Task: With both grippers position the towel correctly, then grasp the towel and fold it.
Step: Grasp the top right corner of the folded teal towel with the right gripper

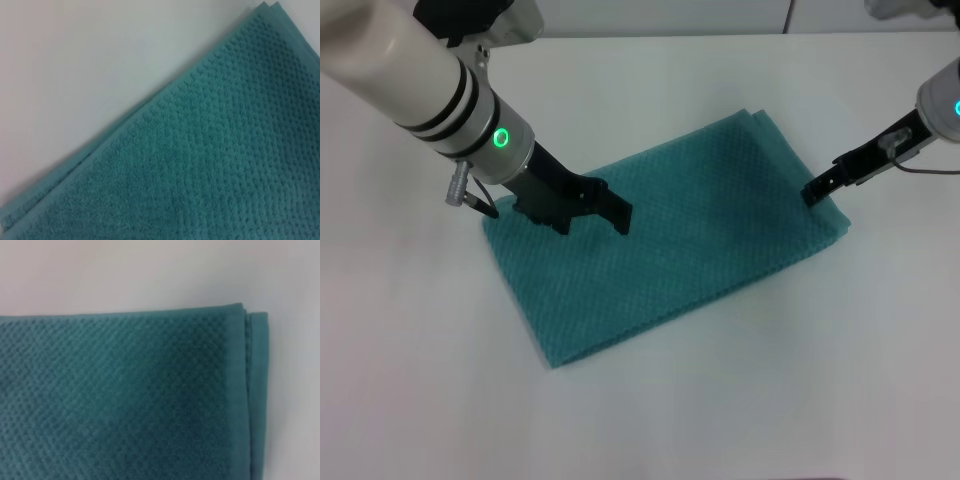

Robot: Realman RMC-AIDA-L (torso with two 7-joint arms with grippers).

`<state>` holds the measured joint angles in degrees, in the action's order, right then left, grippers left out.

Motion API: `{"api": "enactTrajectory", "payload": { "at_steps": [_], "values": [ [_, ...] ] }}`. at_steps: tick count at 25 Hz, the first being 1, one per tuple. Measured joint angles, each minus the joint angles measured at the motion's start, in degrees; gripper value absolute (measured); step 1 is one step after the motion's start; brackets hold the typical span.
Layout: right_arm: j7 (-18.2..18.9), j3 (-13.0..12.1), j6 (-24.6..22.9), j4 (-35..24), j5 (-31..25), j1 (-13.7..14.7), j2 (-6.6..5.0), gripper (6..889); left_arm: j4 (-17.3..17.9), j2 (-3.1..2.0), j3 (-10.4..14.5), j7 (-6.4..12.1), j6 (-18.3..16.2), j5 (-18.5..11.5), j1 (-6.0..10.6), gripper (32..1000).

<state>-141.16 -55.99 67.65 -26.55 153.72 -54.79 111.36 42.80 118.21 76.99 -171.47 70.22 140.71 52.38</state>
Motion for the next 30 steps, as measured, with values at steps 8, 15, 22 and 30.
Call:
{"api": "enactTrajectory", "payload": {
  "at_steps": [8, 15, 22, 30],
  "values": [
    [0.4, -1.7, -4.7, 3.4, 0.0, 0.6, 0.41, 848, 0.1, -0.01, 1.2, 0.09, -0.5, -1.6, 0.04, 873],
    [0.1, -3.2, -8.2, 4.7, 0.0, 1.2, 0.78, 847, 0.1, -0.05, 1.4, 0.09, -0.8, -2.1, 0.12, 874],
    [0.4, -3.3, -11.1, 5.5, 0.0, 2.3, 1.47, 846, 0.1, -0.09, 1.4, 0.09, -1.0, -2.1, 0.18, 874],
    [0.4, -3.6, -14.6, 6.6, 0.0, 2.9, 1.70, 845, 0.1, -0.09, 1.4, 0.09, -1.1, -2.1, 0.25, 874]
  ]
}}
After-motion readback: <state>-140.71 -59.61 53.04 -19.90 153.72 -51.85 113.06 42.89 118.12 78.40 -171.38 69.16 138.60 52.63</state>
